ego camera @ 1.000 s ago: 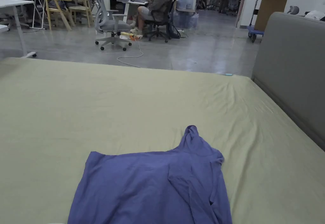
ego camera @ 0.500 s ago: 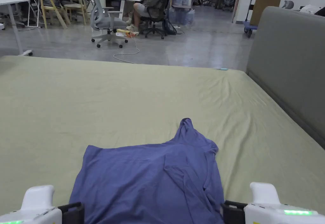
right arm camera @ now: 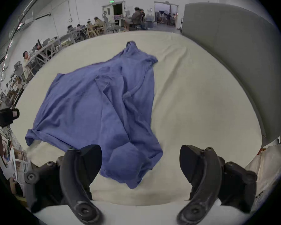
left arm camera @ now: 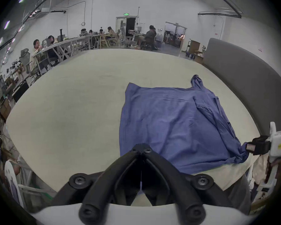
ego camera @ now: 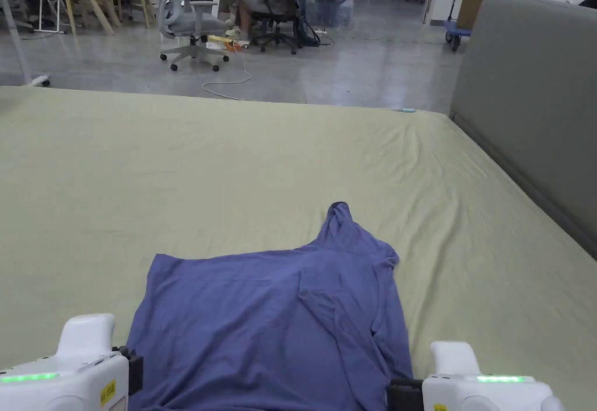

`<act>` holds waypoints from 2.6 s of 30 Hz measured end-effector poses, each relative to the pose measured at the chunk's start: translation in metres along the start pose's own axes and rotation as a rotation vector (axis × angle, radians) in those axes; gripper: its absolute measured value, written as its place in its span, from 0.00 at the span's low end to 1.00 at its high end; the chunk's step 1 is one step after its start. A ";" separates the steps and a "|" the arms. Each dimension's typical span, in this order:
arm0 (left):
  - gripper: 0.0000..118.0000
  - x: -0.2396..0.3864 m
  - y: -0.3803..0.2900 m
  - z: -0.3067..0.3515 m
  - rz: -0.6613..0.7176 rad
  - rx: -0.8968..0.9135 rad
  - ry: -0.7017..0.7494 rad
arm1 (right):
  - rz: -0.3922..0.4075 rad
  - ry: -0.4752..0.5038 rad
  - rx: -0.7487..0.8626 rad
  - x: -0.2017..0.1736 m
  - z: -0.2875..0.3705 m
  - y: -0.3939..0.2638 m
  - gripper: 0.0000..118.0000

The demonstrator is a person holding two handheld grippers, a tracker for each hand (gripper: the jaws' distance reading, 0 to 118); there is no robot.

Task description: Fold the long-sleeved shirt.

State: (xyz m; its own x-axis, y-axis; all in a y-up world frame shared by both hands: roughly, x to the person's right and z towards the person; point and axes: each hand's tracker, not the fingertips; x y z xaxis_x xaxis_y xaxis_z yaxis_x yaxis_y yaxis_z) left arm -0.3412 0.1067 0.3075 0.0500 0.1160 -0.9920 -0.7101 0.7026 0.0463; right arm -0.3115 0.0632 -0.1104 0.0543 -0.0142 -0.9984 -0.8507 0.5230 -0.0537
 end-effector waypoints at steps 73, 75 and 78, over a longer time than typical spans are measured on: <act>0.00 -0.007 0.322 -0.023 -0.056 0.298 0.063 | -0.052 -0.089 0.508 0.076 0.061 0.335 0.07; 0.00 -0.014 0.283 -0.056 -0.034 0.210 0.054 | -0.058 -0.083 0.429 0.075 0.020 0.305 0.07; 0.00 -0.024 0.240 -0.082 0.016 0.129 0.043 | -0.073 -0.065 0.344 0.076 -0.019 0.274 0.07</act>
State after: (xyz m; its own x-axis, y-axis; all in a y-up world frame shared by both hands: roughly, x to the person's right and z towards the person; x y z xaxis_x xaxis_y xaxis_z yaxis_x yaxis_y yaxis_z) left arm -0.5703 0.2153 0.3329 0.0073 0.0994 -0.9950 -0.6143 0.7856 0.0740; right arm -0.5504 0.1898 -0.2015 0.1507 -0.0137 -0.9885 -0.6179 0.7792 -0.1050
